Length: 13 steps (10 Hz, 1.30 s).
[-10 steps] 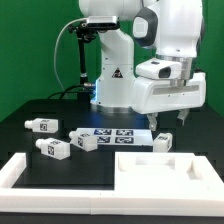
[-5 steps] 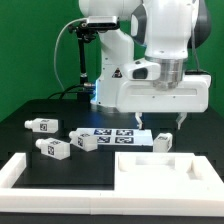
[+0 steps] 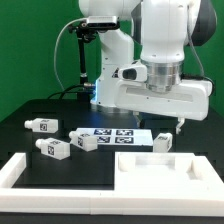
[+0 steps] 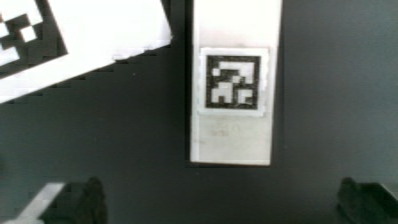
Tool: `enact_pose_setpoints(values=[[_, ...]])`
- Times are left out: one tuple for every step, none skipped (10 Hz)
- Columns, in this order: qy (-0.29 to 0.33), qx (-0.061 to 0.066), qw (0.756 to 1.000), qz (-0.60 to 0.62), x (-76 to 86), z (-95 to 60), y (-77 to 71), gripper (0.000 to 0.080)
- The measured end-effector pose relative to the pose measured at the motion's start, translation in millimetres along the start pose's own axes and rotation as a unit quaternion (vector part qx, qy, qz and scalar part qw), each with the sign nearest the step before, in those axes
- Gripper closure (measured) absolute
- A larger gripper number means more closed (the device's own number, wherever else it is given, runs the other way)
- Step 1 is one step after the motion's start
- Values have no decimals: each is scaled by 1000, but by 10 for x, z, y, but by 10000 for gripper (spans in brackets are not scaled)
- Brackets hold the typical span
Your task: Assemble one leg
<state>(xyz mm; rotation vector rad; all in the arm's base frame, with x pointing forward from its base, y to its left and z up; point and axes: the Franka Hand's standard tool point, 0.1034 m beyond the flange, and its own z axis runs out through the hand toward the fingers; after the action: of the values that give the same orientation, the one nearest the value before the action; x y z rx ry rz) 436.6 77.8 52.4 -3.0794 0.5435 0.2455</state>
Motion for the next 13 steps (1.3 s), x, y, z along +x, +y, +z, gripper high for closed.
enact_pose_setpoints(values=[[-32, 13, 999, -10, 47, -39, -16, 150], [-69, 27, 997, -4, 166, -131, -64, 150], [-83, 35, 996, -12, 329, -207, -86, 150], [-79, 47, 996, -8, 447, -218, -91, 150], [-101, 43, 994, -5, 386, -159, -62, 150], [-141, 39, 989, -4, 358, -163, -38, 150], [-158, 38, 987, -2, 391, -160, -28, 150], [-202, 34, 979, -2, 322, -128, 14, 150], [-250, 28, 968, 0, 270, -54, 68, 150], [-276, 30, 961, 3, 299, -22, 65, 150], [-315, 33, 949, 7, 293, 16, 68, 150], [-320, 40, 946, 12, 295, 79, 24, 150], [-336, 45, 941, 16, 222, 93, -3, 150]])
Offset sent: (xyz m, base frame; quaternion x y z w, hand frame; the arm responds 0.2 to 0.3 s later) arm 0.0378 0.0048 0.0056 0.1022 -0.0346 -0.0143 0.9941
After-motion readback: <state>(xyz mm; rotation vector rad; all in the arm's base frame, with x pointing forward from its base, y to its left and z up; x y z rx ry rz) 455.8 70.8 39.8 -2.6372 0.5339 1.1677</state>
